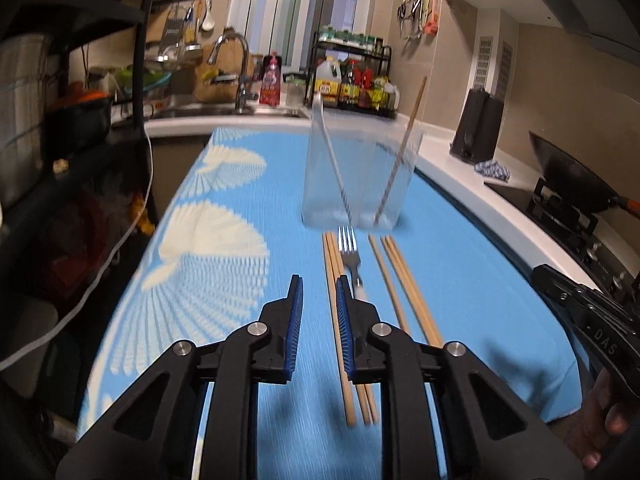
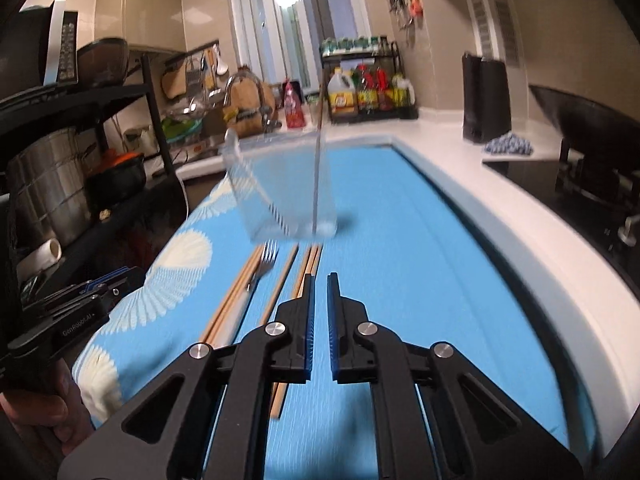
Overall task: Organize utensils
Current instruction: 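Open both grippers and withdraw them back toward the loose chopsticks, then grasp a wooden chopstick with the right gripper while the left grasps another chopstick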
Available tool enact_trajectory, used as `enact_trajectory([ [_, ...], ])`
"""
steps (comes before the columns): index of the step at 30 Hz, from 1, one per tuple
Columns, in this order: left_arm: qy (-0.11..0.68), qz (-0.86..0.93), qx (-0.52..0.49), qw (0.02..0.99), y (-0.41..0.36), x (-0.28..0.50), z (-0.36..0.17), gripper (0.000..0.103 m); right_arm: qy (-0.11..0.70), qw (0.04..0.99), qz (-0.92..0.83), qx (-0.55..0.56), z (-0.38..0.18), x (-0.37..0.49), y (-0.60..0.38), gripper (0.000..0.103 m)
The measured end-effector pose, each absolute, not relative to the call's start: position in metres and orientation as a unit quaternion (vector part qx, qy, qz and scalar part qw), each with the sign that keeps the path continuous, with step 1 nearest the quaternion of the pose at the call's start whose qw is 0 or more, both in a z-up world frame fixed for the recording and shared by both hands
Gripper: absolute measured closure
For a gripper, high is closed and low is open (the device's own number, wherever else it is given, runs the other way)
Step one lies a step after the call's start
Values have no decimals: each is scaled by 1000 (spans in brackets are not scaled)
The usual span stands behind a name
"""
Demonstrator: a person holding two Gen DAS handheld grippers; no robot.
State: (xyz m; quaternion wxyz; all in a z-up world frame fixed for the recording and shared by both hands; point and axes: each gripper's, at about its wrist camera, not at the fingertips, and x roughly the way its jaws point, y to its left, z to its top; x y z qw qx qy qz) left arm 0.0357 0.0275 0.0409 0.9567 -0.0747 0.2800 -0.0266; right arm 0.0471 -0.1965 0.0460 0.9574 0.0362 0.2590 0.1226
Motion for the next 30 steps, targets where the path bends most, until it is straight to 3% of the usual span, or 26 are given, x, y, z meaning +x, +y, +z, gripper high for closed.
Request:
enact_trajectory([
  [12, 333, -39, -93, 937, 17, 28, -4, 86, 371, 913, 162, 45, -27, 56, -167, 93],
  [30, 351, -31, -50, 935, 1, 32, -23, 86, 363, 922, 127, -44, -26, 46, -148, 94],
])
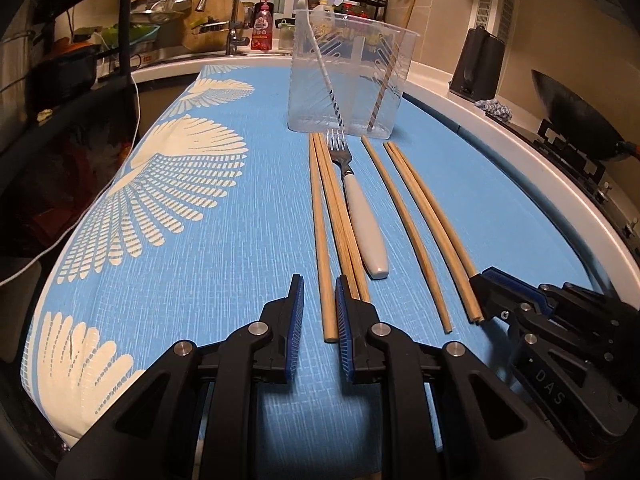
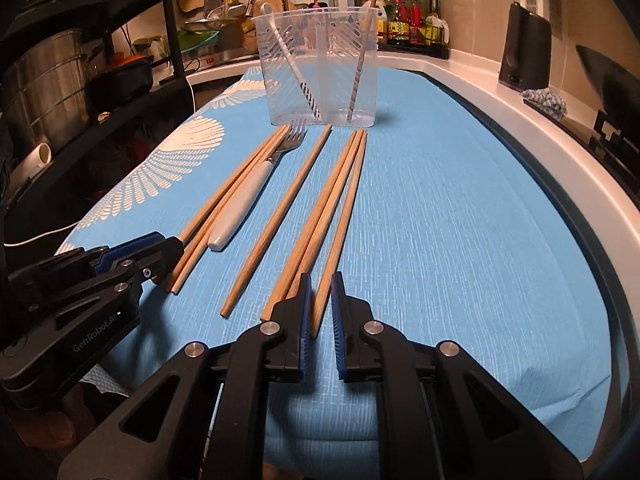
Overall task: Organize utensils
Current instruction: 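Grasp a wooden chopstick with the right gripper while the left grasps another chopstick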
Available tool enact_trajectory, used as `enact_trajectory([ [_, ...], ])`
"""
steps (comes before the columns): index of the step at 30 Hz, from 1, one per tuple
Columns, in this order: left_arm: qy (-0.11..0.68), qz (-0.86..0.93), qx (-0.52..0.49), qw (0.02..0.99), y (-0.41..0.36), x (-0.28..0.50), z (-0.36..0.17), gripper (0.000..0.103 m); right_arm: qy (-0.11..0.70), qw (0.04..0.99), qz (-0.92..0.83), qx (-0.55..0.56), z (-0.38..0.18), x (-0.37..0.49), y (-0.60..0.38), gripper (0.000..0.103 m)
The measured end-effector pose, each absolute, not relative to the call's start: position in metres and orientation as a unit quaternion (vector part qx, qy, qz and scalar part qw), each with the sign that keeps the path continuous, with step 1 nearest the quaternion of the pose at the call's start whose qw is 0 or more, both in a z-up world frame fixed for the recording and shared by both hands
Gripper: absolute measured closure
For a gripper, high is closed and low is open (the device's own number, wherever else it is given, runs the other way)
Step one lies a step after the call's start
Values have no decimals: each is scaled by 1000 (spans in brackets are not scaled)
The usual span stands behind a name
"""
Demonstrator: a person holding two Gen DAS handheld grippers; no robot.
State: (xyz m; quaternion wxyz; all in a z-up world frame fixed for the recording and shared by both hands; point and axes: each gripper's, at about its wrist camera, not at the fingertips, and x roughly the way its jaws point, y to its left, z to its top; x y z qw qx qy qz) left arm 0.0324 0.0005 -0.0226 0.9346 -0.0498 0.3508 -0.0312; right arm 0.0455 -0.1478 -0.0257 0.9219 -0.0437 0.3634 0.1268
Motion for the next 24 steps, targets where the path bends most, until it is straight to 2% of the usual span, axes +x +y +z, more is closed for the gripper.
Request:
enact_trajectory([
  [3, 343, -24, -22, 939, -6, 30, -23, 87, 357, 927, 110, -44, -26, 45, -154, 96],
  [5, 339, -19, -16, 940, -6, 28, -24, 96, 353, 929, 100, -45, -26, 44, -159, 97],
  [11, 332, 7, -32, 943, 10, 28, -20, 96, 344, 935, 77, -47, -26, 46, -179, 97],
  [17, 320, 7, -20, 947, 3, 28, -25, 96, 339, 937, 78, -34, -26, 47, -189, 92],
  [23, 306, 10, -17, 952, -2, 30, -28, 96, 329, 941, 75, -42, -29, 45, -185, 92],
  [24, 305, 10, -18, 952, -2, 30, -28, 96, 327, 941, 76, -42, -29, 44, -185, 97],
])
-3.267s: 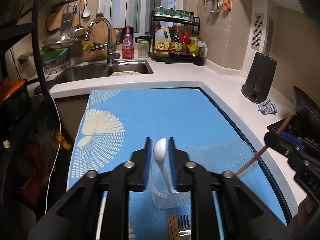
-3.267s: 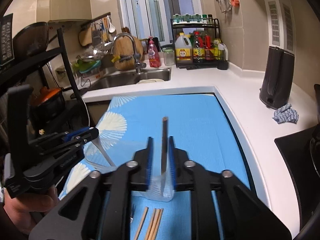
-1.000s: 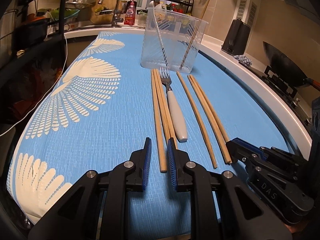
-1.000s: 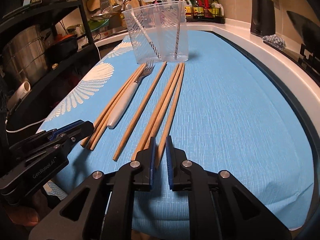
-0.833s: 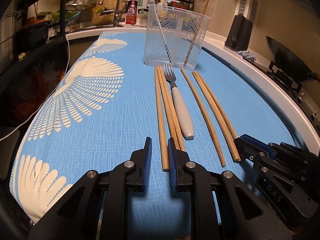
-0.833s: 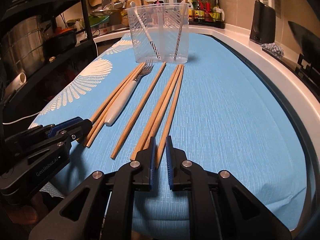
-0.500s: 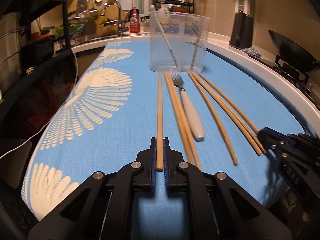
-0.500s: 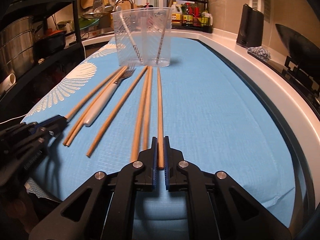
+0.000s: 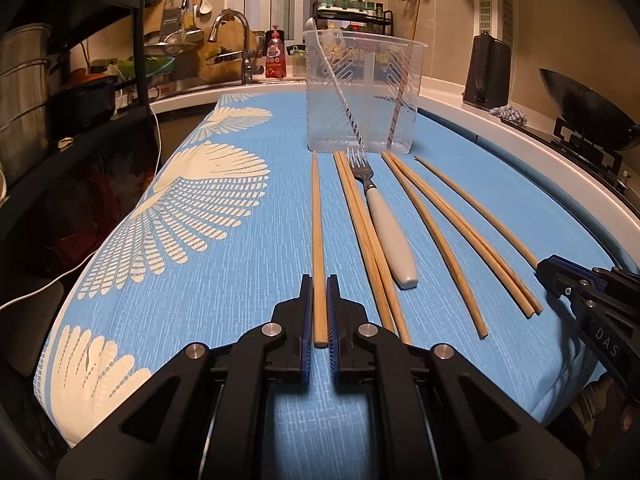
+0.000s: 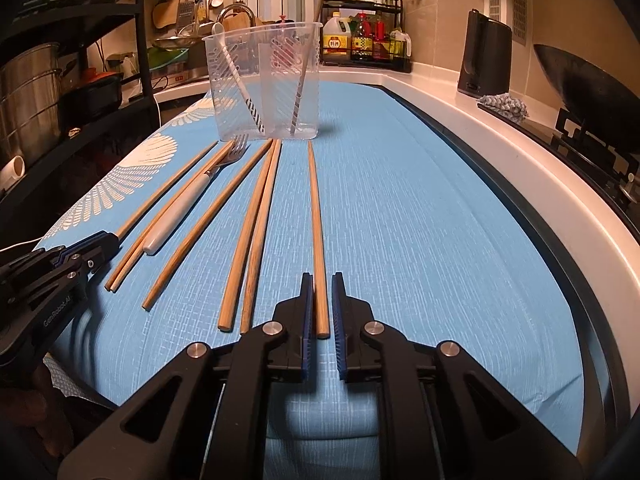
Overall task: Organize utensils
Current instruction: 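Grasp a wooden chopstick with the right gripper while the left grasps another chopstick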
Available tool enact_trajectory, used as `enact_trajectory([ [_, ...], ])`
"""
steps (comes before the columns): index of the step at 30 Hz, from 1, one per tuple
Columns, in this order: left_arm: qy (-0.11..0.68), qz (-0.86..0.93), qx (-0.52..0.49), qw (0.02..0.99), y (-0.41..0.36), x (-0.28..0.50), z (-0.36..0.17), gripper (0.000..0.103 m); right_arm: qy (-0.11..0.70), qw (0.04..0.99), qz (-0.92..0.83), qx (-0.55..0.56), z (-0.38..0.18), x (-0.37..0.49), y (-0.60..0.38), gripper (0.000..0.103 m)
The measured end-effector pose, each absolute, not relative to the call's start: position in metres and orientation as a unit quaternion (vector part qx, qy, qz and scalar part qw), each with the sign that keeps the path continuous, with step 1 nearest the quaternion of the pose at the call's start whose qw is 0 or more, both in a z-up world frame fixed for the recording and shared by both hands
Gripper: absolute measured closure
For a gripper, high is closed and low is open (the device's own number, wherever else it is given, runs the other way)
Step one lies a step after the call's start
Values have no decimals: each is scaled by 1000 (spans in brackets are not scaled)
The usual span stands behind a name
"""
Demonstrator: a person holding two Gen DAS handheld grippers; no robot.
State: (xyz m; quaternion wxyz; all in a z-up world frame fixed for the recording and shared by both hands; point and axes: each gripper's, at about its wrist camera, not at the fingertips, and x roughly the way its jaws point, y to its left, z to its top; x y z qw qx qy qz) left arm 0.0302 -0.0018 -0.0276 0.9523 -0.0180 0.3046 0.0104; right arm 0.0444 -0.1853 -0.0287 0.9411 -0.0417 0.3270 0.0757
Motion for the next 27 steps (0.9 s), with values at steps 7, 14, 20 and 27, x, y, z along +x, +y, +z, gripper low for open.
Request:
enact_trajectory([
  [7, 300, 19, -24, 953, 1, 24, -28, 96, 323, 944, 63, -22, -29, 42, -194, 97],
  [14, 297, 21, -25, 954, 0, 24, -29, 96, 323, 944, 65, -20, -30, 43, -193, 96],
  [20, 298, 26, -31, 954, 2, 22, -29, 96, 323, 944, 66, -15, -31, 42, -194, 97],
  [27, 296, 30, -26, 954, 4, 21, -31, 96, 322, 944, 66, -18, -32, 42, -193, 97],
])
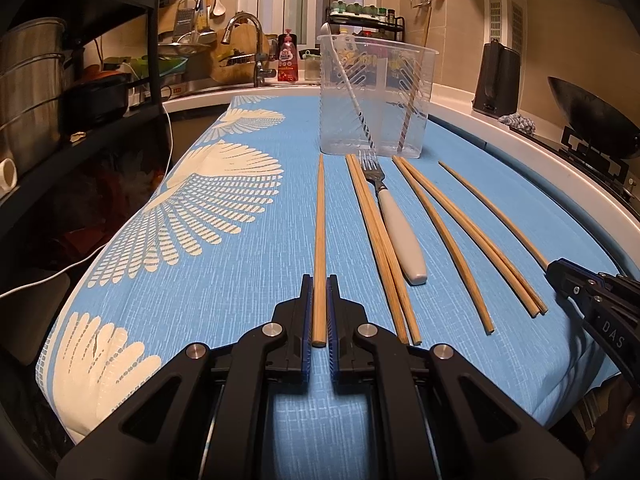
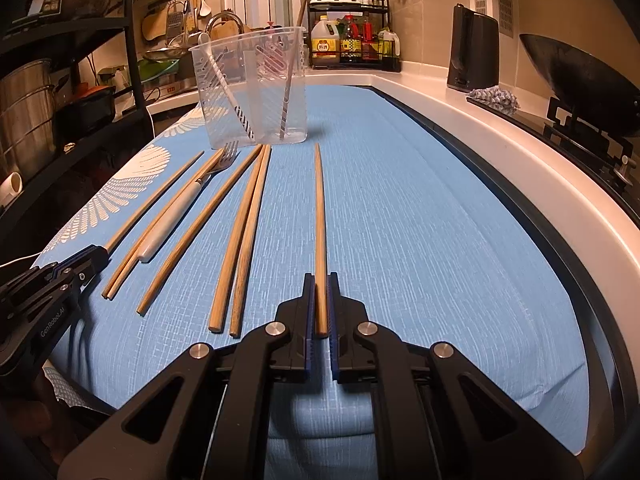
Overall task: Organize utensils
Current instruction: 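Grasp a wooden chopstick with the right gripper while the left grasps another chopstick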
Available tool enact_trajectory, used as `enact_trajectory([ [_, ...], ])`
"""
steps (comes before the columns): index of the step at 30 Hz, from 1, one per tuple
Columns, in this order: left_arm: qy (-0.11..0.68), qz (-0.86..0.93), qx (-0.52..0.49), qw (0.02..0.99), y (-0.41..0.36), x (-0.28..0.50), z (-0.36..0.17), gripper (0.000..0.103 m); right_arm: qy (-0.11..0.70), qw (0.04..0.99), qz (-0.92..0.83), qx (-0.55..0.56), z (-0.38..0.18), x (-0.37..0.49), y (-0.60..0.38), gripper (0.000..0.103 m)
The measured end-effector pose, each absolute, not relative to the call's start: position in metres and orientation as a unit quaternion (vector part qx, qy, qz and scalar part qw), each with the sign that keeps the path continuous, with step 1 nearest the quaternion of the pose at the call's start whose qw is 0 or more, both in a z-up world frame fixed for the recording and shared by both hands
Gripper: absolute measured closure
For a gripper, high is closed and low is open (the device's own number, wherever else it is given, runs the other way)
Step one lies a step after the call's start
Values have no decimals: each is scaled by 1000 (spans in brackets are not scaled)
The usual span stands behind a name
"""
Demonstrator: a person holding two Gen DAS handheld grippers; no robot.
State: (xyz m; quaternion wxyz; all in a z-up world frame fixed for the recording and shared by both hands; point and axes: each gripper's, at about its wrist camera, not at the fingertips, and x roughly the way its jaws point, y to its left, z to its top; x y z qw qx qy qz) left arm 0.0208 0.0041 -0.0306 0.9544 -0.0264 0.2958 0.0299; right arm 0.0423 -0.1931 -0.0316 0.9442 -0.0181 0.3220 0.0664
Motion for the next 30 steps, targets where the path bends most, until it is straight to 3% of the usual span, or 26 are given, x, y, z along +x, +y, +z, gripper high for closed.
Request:
enact_trajectory([
  [30, 297, 28, -24, 954, 3, 21, -30, 96, 322, 944, 67, -23, -30, 42, -192, 97],
])
